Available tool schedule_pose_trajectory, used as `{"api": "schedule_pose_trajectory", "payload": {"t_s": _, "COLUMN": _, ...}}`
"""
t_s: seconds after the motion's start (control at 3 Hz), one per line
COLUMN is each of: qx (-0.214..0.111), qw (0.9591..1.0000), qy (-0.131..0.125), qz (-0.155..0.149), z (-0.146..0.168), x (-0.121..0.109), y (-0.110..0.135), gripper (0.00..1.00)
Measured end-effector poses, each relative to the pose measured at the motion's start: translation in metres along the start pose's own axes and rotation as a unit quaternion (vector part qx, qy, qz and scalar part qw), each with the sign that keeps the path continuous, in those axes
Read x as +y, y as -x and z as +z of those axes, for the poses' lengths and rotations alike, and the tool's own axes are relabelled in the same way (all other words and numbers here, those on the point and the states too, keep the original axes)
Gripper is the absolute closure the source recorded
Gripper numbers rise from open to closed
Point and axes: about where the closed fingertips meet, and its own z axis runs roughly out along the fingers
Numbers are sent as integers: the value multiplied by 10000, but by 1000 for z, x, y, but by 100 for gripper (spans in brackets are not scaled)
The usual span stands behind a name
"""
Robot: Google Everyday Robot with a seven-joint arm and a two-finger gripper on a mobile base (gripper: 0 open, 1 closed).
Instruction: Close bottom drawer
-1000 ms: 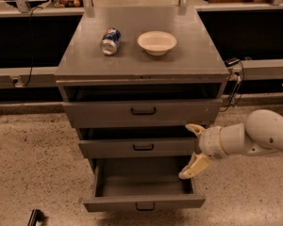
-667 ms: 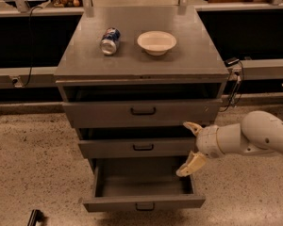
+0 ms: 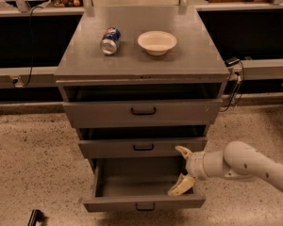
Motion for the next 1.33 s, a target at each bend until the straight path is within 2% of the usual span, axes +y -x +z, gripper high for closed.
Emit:
{"api": "schedule_pose_trajectory", "payload": {"t_s": 0.33, "qx": -136, "qw": 9992, "qy": -318, "qz": -182, "z": 17, "x": -9, "y": -9, "gripper": 0}}
{"api": "schedule_pose_trajectory", "payload": {"t_s": 0.67, "qx": 388, "qw": 9992, "qy": -53, "qz": -72, "z": 30, "x": -4, "y": -33, "gripper": 0}}
{"api": "schedule_pose_trajectory", "payload": {"t_s": 1.0, "qx": 980, "qw": 9924, "qy": 594, "qz": -457, "z": 62, "x": 14, "y": -99, "gripper": 0}}
{"api": "schedule_pose_trajectory", "payload": {"t_s": 1.33, "qx": 1037, "qw": 9903, "qy": 761, "qz": -534, "z": 73, "x": 27, "y": -117, "gripper": 0}}
